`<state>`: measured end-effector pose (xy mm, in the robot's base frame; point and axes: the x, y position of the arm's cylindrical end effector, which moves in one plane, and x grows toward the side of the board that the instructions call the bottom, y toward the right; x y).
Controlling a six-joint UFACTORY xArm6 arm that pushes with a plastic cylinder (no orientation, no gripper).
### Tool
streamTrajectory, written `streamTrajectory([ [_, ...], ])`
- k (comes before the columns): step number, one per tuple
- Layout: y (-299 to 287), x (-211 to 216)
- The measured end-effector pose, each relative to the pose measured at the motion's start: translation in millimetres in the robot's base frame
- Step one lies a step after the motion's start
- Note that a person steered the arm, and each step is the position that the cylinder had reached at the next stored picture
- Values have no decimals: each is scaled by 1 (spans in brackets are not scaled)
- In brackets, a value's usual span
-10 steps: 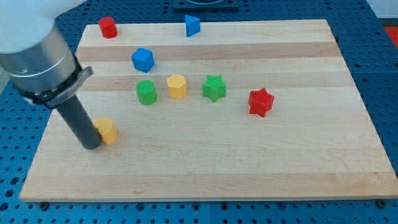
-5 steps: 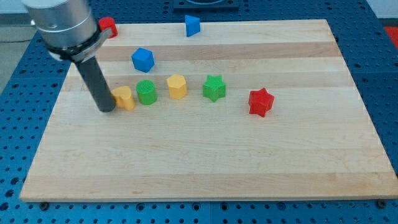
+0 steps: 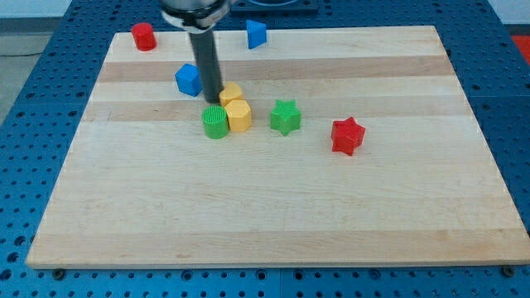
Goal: Push the yellow heart toward the top right to the board
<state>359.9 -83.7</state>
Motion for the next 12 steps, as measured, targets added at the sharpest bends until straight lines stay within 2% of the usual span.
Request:
streamTrajectory([
  [2, 2, 34],
  [3, 12, 26],
  [5, 61, -28],
  [6, 44, -16],
  [7, 9, 20],
  [8, 13, 32],
  [12, 121, -21],
])
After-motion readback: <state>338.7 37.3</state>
